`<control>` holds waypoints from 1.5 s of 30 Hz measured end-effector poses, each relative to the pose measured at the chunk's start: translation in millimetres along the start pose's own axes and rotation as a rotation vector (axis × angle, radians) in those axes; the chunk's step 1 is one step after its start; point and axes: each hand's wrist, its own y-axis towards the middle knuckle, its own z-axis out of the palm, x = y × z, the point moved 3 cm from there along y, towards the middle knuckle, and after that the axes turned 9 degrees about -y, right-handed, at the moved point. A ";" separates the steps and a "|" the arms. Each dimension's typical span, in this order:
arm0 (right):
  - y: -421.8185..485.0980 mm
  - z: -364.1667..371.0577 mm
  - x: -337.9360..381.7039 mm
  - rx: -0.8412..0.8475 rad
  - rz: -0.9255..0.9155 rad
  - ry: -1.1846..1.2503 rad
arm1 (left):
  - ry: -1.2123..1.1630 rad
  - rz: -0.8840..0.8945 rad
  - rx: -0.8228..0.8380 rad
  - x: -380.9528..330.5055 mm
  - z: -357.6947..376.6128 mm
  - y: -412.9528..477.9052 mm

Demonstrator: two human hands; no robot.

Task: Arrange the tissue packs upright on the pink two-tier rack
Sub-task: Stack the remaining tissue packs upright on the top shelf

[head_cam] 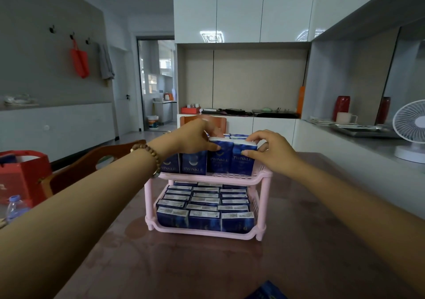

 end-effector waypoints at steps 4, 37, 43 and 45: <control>0.6 1.7 2.6 0.006 -0.016 -0.057 | -0.047 -0.043 0.050 -0.2 2.8 0.5; -216.9 30.1 -33.7 0.489 0.219 0.057 | -0.351 -0.021 0.107 -6.0 174.1 -169.1; -225.6 35.4 -25.0 0.561 0.209 0.108 | -0.377 0.007 0.165 -8.1 185.8 -179.4; -226.4 35.6 -22.3 0.560 0.207 0.131 | -0.456 -0.018 0.170 -7.5 187.2 -179.3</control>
